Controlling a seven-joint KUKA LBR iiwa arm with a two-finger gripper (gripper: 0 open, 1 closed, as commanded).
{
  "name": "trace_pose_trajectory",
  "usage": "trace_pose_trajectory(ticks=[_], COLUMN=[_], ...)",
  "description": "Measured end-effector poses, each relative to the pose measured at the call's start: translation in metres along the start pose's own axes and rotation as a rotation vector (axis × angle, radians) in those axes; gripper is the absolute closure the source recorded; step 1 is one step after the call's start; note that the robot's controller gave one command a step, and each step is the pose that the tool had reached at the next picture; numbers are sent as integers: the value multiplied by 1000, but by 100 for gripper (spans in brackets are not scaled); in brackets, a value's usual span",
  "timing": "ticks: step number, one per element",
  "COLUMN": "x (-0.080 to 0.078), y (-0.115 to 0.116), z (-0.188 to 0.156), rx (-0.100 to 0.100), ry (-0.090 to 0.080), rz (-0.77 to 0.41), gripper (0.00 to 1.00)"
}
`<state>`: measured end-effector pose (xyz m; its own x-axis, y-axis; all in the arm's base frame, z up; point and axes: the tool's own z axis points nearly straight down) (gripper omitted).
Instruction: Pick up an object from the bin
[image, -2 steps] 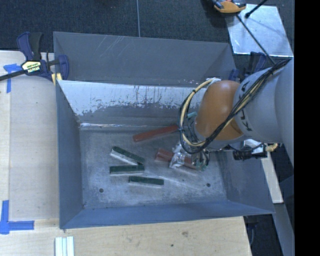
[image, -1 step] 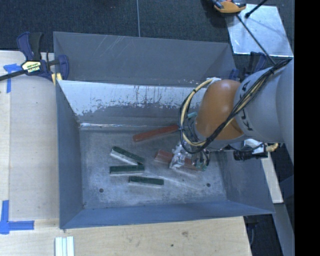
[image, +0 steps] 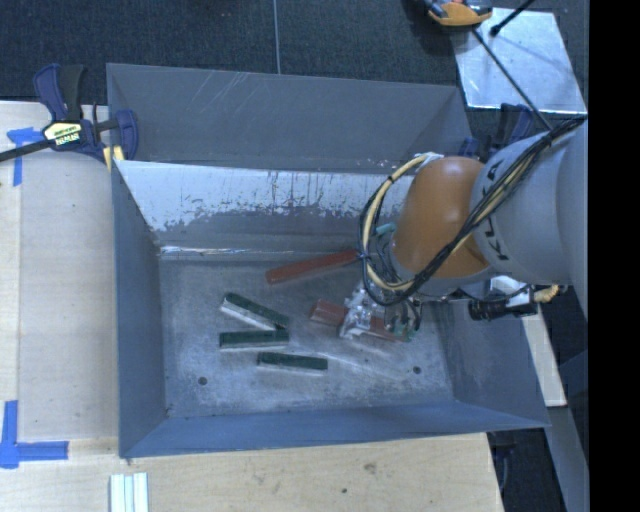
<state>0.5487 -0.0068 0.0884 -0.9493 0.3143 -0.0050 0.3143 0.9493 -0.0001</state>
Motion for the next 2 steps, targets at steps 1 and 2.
trace_pose_trajectory(ticks=[1, 2], x=[0, 0], y=[0, 0], z=[-7, -12], rx=[0, -1], ry=[1, 0], rz=[0, -1], gripper=[100, 100])
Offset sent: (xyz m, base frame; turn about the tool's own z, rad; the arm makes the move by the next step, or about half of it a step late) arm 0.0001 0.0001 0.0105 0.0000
